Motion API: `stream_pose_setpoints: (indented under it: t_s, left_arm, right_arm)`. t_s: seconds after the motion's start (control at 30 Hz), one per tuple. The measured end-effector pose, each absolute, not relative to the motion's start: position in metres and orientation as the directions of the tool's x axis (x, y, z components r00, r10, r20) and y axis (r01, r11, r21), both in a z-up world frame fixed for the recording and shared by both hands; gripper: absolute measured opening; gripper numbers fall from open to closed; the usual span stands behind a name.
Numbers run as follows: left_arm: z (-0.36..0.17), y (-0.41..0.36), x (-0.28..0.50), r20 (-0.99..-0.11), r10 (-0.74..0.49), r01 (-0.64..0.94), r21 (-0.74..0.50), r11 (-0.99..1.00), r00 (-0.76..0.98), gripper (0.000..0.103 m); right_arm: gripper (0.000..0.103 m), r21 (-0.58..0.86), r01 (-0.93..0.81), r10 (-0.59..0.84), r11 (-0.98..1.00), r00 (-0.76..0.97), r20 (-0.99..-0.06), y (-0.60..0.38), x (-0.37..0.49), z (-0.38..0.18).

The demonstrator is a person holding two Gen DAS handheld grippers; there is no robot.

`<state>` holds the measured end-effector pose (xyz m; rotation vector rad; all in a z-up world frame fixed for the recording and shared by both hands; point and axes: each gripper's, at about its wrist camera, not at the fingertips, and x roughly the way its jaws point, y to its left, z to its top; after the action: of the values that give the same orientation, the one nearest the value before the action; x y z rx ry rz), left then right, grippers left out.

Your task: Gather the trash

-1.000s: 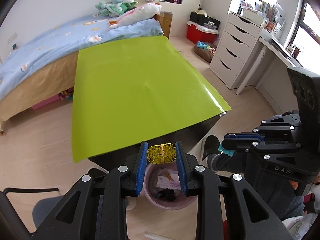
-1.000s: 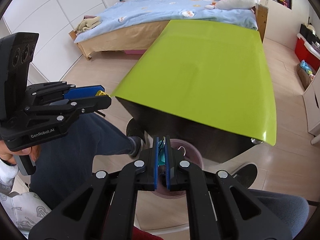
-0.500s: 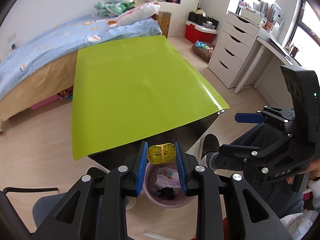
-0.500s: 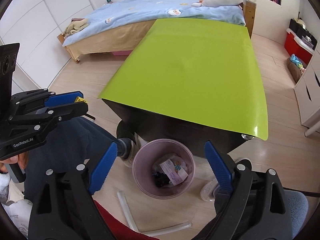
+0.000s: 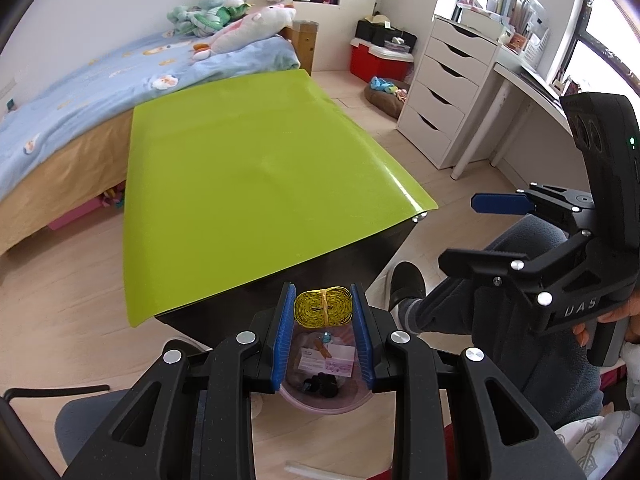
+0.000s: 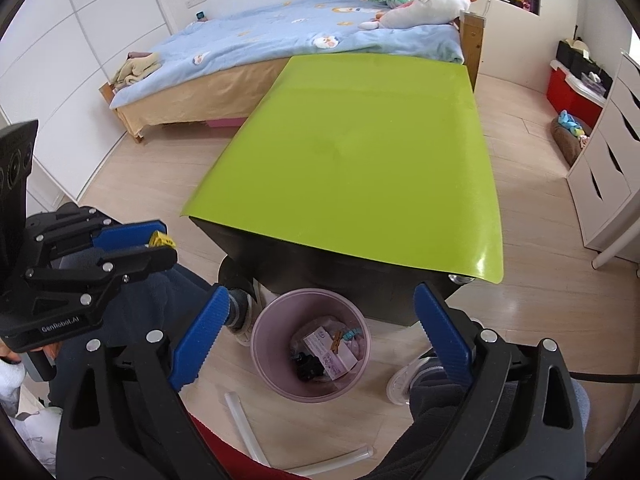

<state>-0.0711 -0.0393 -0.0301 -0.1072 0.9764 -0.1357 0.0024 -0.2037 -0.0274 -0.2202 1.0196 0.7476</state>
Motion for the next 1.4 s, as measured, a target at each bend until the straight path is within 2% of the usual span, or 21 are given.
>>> stream_pose_setpoints:
  t_s: [0.1, 0.17, 0.23, 0.27, 0.3, 0.33, 0.4, 0.5, 0.6, 0.97, 1.23, 1.4]
  left_arm:
    - [-0.031, -0.045, -0.069, -0.822, -0.177, 0.088, -0.154, 0.984, 0.542, 0.028]
    - [-0.032, -0.048, -0.067, -0.824, -0.188, 0.097, -0.162, 0.982, 0.534, 0.033]
    - [-0.033, -0.049, -0.066, -0.821, -0.186, 0.092, -0.163, 0.982, 0.539, 0.063]
    - [-0.033, -0.048, -0.066, -0.819, -0.188, 0.087, -0.168, 0.982, 0.542, 0.069]
    - [-0.034, -0.047, -0.065, -0.819, -0.184, 0.078, -0.169, 0.983, 0.543, 0.080]
    - [-0.035, -0.046, -0.064, -0.819, -0.174, 0.069, -0.163, 0.984, 0.546, 0.086]
    - [-0.036, -0.044, -0.063, -0.825, -0.159, 0.056, -0.154, 0.986, 0.543, 0.087]
    - [-0.036, -0.040, -0.063, -0.826, -0.136, 0.031, -0.143, 0.989, 0.547, 0.094]
    - [-0.036, -0.035, -0.063, -0.827, -0.122, 0.010, -0.139, 0.990, 0.548, 0.095]
    - [-0.014, -0.014, -0.059, -0.808, -0.061, -0.060, -0.117, 0.991, 0.585, 0.096]
    - [0.023, 0.000, -0.050, -0.746, -0.016, -0.071, -0.084, 0.994, 0.666, 0.096]
    - [0.035, 0.007, -0.043, -0.738, 0.019, -0.102, -0.068, 0.992, 0.674, 0.097]
  right_arm:
    - [0.092, 0.174, -0.637, 0.463, 0.751, 0.319, -0.827, -0.211, 0.006, -0.024]
    - [0.092, 0.181, -0.625, 0.465, 0.759, 0.326, -0.823, -0.216, 0.009, -0.023]
    - [0.092, 0.184, -0.617, 0.465, 0.765, 0.332, -0.821, -0.219, 0.012, -0.022]
    - [0.092, 0.187, -0.615, 0.467, 0.766, 0.333, -0.819, -0.220, 0.012, -0.022]
    - [0.093, 0.189, -0.614, 0.468, 0.766, 0.333, -0.819, -0.221, 0.012, -0.021]
    - [0.093, 0.191, -0.614, 0.470, 0.766, 0.333, -0.818, -0.221, 0.012, -0.022]
    - [0.095, 0.192, -0.613, 0.473, 0.766, 0.336, -0.815, -0.221, 0.012, -0.022]
    - [0.098, 0.198, -0.611, 0.480, 0.766, 0.340, -0.809, -0.221, 0.012, -0.022]
    - [0.100, 0.191, -0.611, 0.480, 0.769, 0.352, -0.804, -0.220, 0.010, -0.020]
    - [0.100, 0.162, -0.622, 0.483, 0.766, 0.390, -0.784, -0.210, 0.018, 0.003]
    - [0.100, 0.134, -0.634, 0.499, 0.762, 0.442, -0.745, -0.193, 0.033, 0.039]
    - [0.100, 0.117, -0.640, 0.504, 0.759, 0.465, -0.728, -0.187, 0.040, 0.053]
